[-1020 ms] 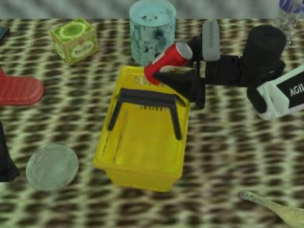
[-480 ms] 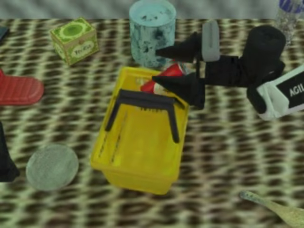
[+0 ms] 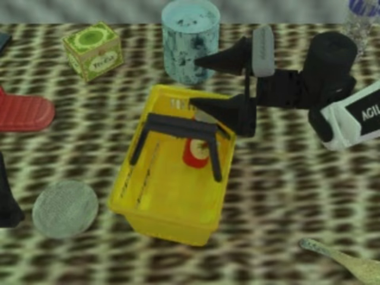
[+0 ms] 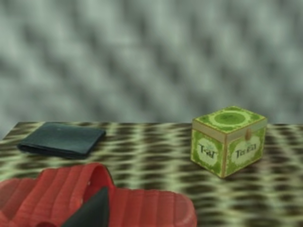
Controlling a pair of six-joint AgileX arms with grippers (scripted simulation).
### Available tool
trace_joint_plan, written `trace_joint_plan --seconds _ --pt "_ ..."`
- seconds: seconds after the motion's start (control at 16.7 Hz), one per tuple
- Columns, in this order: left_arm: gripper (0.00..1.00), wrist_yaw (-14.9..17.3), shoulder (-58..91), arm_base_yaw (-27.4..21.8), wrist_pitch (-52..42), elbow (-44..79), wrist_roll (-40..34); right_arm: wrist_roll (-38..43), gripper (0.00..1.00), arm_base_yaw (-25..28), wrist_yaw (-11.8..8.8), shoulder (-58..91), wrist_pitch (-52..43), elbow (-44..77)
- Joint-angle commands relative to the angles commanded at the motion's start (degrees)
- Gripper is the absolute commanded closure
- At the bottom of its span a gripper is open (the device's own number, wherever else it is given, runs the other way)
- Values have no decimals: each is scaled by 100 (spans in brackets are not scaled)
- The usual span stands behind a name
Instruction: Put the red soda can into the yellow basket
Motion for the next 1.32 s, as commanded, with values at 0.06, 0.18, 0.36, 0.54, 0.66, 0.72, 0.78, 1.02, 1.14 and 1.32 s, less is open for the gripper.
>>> trace_joint_plan --seconds 0.06,0.18,0.36,0.54,0.66,0.72,0.78,1.02,1.14,1.32 --pt "0 0 0 0 0 0 0 0 0 0 0 0 0 0" --pt "0 19 160 -64 -114 140 88 1 0 -18 67 -130 -88 -123" --pt "0 62 786 -292 -555 697 430 -3 0 -109 358 -646 -430 -594" --pt "0 88 1810 -634 -1265 1631 988 -22 0 -283 873 -1524 -987 -1330" --pt "0 95 2668 -913 -1853 2430 1454 -43 0 -428 1310 -2282 -1446 -1911" --pt "0 98 3135 -1064 -2172 2871 1708 -55 0 -507 1551 -2711 -1695 -2218" --pt "0 99 3591 -1211 -2482 3304 1956 -68 0 -588 1803 -3171 -1955 -2533" --pt "0 101 5641 -1870 -3880 5286 3074 -120 0 -926 2893 -5315 -3066 -3796" --pt "0 98 6713 -2213 -4614 6336 3659 -141 0 -1093 3455 -6514 -3634 -4397" --pt "0 88 8242 -2694 -5668 7836 4487 -162 0 -1328 4276 -8370 -4456 -5207"
